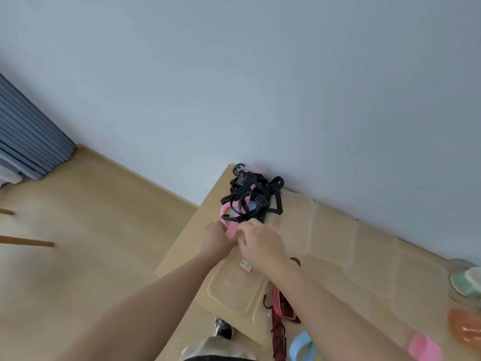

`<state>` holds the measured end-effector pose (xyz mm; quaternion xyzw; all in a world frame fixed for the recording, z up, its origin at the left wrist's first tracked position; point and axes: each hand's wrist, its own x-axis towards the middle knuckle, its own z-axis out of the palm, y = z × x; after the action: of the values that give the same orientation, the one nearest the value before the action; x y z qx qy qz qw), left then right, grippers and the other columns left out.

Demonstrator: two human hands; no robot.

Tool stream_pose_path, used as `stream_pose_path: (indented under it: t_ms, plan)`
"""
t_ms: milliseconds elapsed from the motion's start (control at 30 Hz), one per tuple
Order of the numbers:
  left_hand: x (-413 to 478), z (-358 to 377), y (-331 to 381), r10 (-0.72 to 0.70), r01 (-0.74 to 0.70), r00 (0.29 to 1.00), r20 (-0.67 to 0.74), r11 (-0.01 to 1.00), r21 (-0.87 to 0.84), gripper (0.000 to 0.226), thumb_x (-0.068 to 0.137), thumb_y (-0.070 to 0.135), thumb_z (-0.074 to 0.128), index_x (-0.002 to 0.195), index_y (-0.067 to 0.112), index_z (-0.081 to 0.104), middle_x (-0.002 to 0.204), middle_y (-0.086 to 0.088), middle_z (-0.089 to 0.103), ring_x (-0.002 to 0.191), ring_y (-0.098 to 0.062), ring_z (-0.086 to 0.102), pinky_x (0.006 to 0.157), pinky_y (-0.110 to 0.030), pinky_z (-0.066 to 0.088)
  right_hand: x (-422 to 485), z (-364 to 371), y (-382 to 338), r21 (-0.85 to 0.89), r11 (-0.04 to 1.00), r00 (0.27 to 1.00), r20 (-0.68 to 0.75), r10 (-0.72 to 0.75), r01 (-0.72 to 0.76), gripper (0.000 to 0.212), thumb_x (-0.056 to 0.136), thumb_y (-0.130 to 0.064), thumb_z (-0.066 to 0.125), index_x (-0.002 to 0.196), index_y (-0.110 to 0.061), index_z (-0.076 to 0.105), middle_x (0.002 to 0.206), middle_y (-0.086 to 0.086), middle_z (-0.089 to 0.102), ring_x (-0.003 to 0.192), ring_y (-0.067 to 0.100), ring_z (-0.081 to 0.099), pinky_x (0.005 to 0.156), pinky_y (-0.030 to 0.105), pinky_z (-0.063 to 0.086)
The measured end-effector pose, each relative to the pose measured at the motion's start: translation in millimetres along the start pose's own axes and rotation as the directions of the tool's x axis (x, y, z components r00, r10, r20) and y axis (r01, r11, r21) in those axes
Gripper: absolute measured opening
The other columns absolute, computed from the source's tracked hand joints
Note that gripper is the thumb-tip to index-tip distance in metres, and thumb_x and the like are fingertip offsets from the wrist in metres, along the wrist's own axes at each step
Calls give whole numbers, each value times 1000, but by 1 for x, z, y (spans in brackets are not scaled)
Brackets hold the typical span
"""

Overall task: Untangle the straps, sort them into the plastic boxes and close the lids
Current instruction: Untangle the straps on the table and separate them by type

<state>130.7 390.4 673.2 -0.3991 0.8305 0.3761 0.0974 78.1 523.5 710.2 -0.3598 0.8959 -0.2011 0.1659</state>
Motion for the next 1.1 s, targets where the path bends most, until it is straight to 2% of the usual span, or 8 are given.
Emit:
stream_pose_path:
  t_ms: [233, 333, 433, 600, 733, 867, 1000, 1100]
  plan:
    - [7, -48, 10, 262, -255, 965, 15, 950, -182, 26, 89, 33, 72, 75, 20, 54, 73, 6, 55, 58, -4, 44, 51, -14, 35, 44, 10, -19, 106, 969, 974, -14, 227, -224, 43, 95, -11, 50, 137, -20, 54, 123, 2, 58, 109, 24, 59, 83, 40, 50]
    - [16, -65, 13, 276, -248, 958, 72, 931, -266, 23, 81, 36, 72, 81, 17, 59, 69, 3, 60, 54, -11, 47, 51, -18, 37, 53, 9, -20, 132, 955, 947, -146, 285, -267, 31, 97, -22, 57, 128, -18, 53, 115, 1, 60, 94, 24, 60, 72, 39, 49]
    - [27, -74, 13, 281, -212, 946, 162, 913, -348, 20, 72, 40, 64, 82, 23, 59, 72, 0, 72, 68, -24, 67, 67, -47, 56, 63, 6, -15, 40, 940, 923, -181, 341, -339, 34, 94, -23, 61, 126, -18, 51, 108, 3, 60, 88, 28, 62, 70, 40, 50]
    - [35, -75, 9, 287, -194, 936, 201, 902, -385, 7, 82, 23, 65, 89, 21, 61, 71, 2, 64, 49, -18, 63, 55, -39, 56, 69, 6, -4, -115, 908, 911, -140, 387, -403, 20, 96, -29, 60, 113, -18, 60, 106, 3, 58, 86, 28, 63, 68, 36, 49]
    - [47, -76, -1, 235, -145, 945, 226, 923, -355, 13, 86, 20, 67, 91, 10, 61, 69, -1, 53, 51, -16, 50, 49, -28, 48, 67, 11, 7, -113, 911, 910, -182, 373, -396, 17, 99, -27, 55, 101, -14, 66, 108, 1, 53, 89, 24, 58, 62, 33, 46]
    - [59, -71, -12, 181, -122, 947, 264, 966, -227, 28, 88, 35, 67, 91, 8, 60, 72, -7, 63, 59, -18, 58, 59, -34, 48, 65, 16, 12, -174, 938, 951, -137, 277, -298, 26, 94, -35, 62, 114, -18, 62, 115, 0, 58, 95, 27, 61, 66, 33, 42]
    - [64, -63, -16, 179, -132, 942, 283, 975, -177, 33, 89, 41, 66, 95, 8, 62, 86, -11, 75, 63, -16, 68, 70, -37, 56, 67, 23, 9, -426, 864, 963, -107, 246, -268, 22, 71, -20, 79, 89, -19, 66, 85, 1, 66, 86, 29, 58, 72, 40, 43]
    - [67, -61, -14, 164, -126, 952, 259, 980, -157, 37, 90, 43, 64, 96, 7, 63, 85, -13, 74, 66, -19, 64, 66, -35, 51, 71, 27, 8, -432, 859, 961, -165, 223, -274, 21, 67, -3, 72, 78, -18, 64, 74, 2, 65, 79, 29, 55, 68, 40, 42]
